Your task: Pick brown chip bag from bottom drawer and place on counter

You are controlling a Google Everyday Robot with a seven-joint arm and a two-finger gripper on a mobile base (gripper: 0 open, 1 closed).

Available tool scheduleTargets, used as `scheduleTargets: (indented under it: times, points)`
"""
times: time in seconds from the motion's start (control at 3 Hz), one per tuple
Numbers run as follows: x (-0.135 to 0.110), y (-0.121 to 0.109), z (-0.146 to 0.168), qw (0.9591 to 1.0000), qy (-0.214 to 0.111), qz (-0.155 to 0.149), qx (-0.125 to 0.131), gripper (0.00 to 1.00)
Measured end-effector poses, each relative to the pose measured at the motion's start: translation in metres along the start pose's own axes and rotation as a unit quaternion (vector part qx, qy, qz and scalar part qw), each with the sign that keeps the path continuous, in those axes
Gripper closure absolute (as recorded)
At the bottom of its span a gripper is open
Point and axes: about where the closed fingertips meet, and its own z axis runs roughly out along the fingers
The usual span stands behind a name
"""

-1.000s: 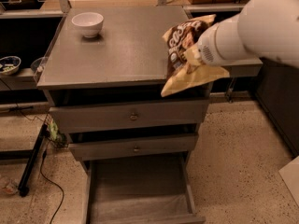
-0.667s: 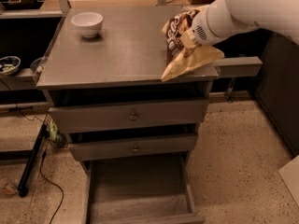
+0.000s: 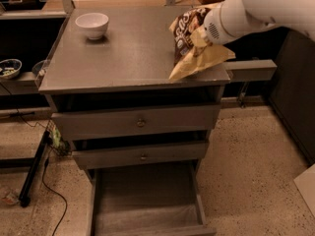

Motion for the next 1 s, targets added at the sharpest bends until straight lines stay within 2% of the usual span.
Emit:
scheduleTargets:
  times: [0.33, 1.0]
  points:
    - [-0.009, -0.017, 0.014, 0.9998, -0.013, 0.012, -0.011, 1.00]
    - [-0.024, -0.022, 0.061, 0.9980, -0.017, 0.017, -0.058, 1.00]
